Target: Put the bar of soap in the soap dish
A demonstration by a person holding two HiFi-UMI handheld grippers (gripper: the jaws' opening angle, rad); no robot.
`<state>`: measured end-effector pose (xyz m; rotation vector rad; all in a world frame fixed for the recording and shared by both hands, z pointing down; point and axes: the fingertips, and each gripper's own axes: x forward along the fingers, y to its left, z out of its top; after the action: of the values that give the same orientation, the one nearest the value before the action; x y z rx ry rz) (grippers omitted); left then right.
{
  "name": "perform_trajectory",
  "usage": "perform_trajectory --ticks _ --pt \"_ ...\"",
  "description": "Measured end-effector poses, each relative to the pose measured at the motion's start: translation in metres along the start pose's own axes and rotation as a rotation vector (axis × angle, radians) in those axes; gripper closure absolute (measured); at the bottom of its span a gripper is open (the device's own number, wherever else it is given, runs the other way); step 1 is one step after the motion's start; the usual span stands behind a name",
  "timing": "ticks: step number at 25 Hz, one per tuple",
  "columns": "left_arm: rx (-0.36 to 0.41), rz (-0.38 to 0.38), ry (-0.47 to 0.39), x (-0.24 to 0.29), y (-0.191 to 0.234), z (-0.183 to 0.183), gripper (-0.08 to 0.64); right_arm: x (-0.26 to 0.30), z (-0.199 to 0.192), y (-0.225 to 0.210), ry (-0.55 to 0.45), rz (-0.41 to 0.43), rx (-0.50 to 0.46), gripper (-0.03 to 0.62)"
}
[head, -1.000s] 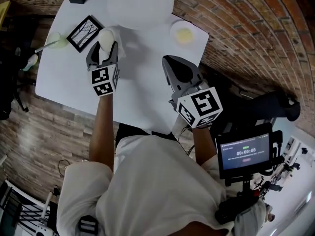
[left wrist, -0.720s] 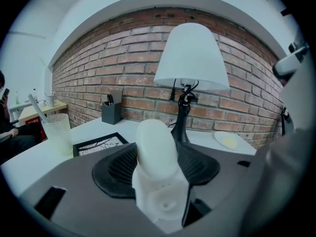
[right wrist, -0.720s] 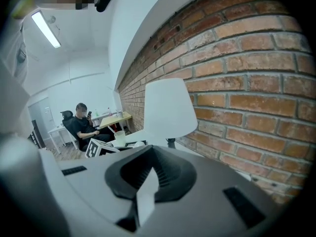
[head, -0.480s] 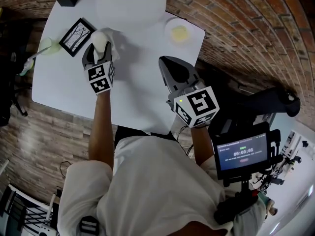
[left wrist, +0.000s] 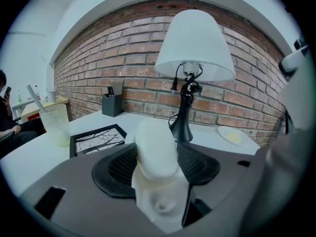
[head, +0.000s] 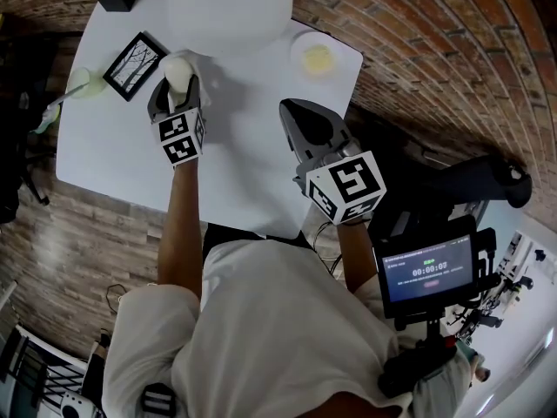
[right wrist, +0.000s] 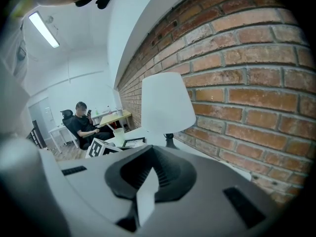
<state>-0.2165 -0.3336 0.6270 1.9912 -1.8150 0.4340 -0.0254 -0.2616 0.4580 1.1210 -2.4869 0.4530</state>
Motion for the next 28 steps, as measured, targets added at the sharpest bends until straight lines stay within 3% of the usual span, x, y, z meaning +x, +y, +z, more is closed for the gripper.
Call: perform_trajectory --ticks 5,20,28 --pt "0.011 0.015 0.018 0.011 -0.016 -0.002 0.298 -0.004 -0.007 -0.022 0.010 -0.001 0.010 0.588" --pt "0.049 0.052 0.062 0.013 -0.011 -0.015 0.296 -0.004 -0.014 -0.025 0.030 -0.006 0.005 0.588" --pt "0.107 0.061 0.059 0.012 -0.010 -0.012 0.294 -0.003 -0.015 -0.024 0.037 -0.002 0.008 0.588"
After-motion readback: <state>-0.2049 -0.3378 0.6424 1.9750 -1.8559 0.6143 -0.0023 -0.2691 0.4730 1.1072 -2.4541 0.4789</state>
